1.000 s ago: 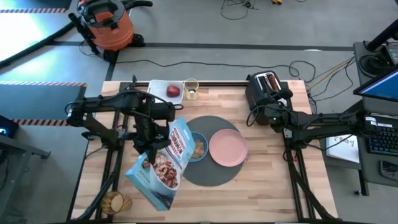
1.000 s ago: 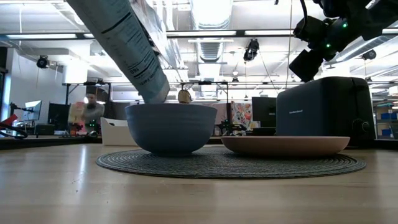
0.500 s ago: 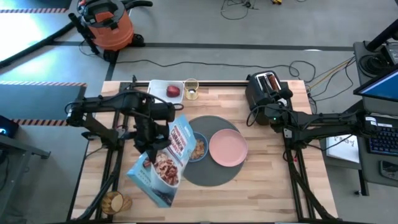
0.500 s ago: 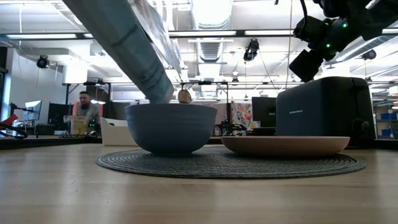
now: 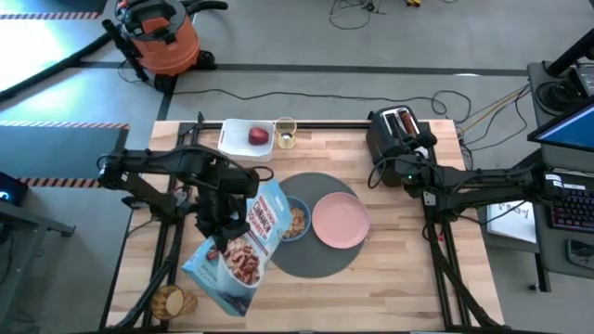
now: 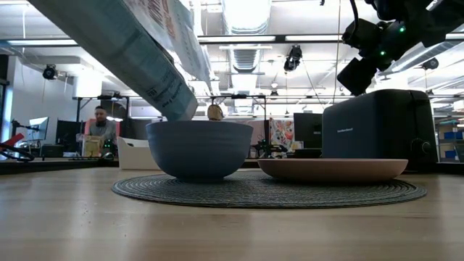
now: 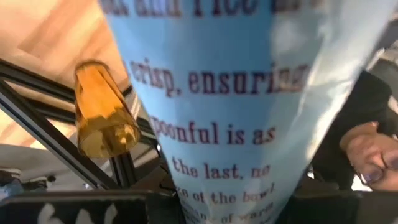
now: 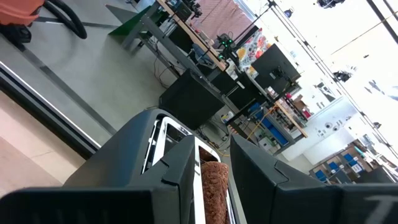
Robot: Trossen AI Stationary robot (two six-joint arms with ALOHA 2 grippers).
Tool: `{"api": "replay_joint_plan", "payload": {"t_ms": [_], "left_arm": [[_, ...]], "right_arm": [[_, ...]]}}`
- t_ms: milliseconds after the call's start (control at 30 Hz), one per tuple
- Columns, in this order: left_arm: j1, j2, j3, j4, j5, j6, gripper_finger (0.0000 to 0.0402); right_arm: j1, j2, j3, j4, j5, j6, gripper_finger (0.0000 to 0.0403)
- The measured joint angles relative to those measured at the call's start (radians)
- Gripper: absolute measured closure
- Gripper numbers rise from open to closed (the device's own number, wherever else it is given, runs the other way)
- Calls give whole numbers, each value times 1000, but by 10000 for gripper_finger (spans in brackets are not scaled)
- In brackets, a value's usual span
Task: Arrange a breakfast setting
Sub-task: Pour the cereal from the blue cereal box into the blue bowl on the gray mat
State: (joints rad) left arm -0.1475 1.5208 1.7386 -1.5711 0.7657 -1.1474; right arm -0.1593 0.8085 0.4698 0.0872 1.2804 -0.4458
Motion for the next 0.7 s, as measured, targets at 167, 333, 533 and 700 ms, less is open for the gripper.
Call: {"api": "replay_joint_plan", "payload": {"t_ms": [167,333,533,700], "left_arm": [[1,0,0,1,-8,3,302],[4,0,0,3,22,-24,301],[5,-6,0,0,7,-41,301],[5,-5,0,0,20,-37,301]], "right_arm": [[0,0,0,0,0,0,310],[0,0,0,0,0,0,310],[0,0,0,0,0,0,310],[0,0,0,0,0,0,310]]}}
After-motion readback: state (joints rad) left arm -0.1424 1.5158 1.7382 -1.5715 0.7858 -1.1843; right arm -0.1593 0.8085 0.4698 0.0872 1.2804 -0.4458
